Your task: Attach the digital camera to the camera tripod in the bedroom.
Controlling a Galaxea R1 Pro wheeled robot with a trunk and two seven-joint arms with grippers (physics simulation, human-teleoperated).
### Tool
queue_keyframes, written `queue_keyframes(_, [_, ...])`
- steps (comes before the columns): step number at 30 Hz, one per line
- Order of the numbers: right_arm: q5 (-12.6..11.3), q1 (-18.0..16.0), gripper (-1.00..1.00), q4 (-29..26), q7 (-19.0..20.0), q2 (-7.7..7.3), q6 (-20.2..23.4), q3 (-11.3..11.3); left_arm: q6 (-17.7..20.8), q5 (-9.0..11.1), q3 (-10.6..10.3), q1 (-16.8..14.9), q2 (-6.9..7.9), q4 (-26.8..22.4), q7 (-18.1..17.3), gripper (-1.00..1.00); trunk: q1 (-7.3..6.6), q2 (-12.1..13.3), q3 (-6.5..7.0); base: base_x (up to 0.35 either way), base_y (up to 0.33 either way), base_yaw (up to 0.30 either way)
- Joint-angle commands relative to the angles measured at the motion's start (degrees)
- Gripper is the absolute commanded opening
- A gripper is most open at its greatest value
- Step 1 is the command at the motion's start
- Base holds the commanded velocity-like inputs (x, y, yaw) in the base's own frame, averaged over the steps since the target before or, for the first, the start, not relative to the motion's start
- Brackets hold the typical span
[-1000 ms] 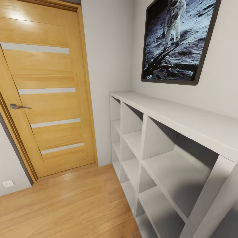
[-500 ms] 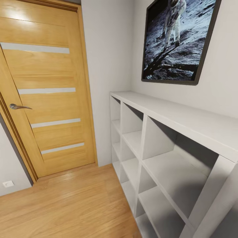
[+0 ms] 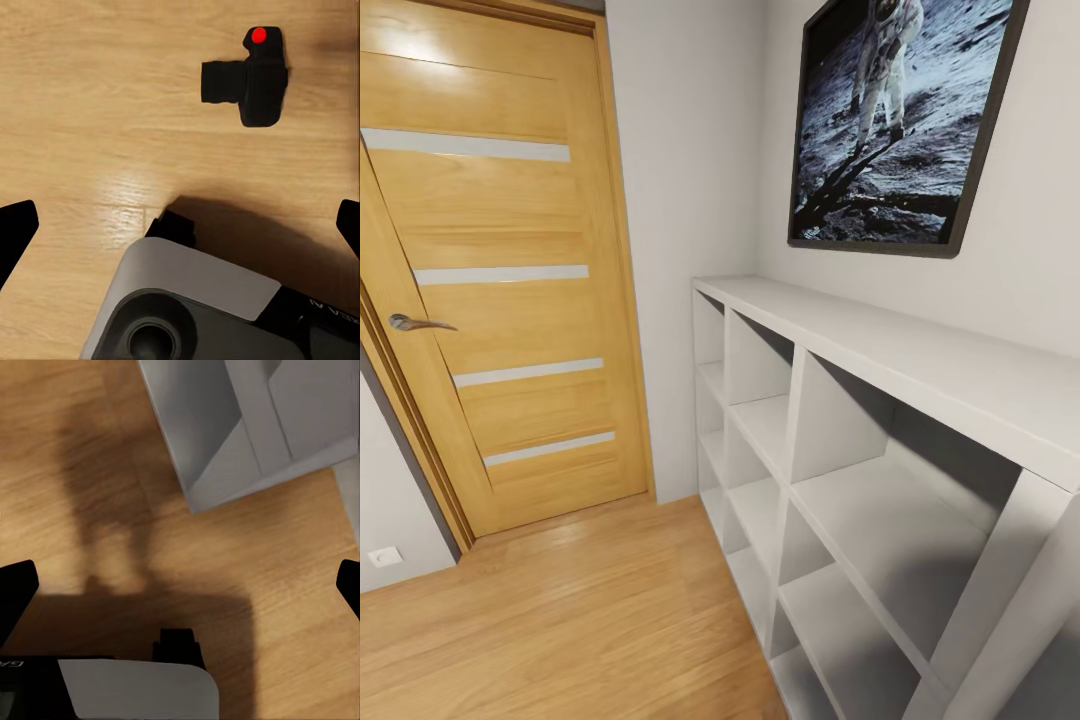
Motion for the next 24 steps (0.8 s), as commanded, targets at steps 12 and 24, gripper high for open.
queue_keyframes(12, [0.42,-0.18,1.00,-0.19,-0.11,0.15,0.47,0.07,0.47,0.32,-0.08,-0.12,-0.09,-0.41,0.31,1.00,0.00,-0.03,-0.06,0.000,0.000,0.000])
queue_keyframes(24, [1.00,-0.19,1.00,-0.37,0.14,0.40,0.35,0.45,0.37,0.52,-0.09,-0.11,-0.07,-0.44,0.38,1.00,0.00,-0.03,-0.06,0.000,0.000,0.000])
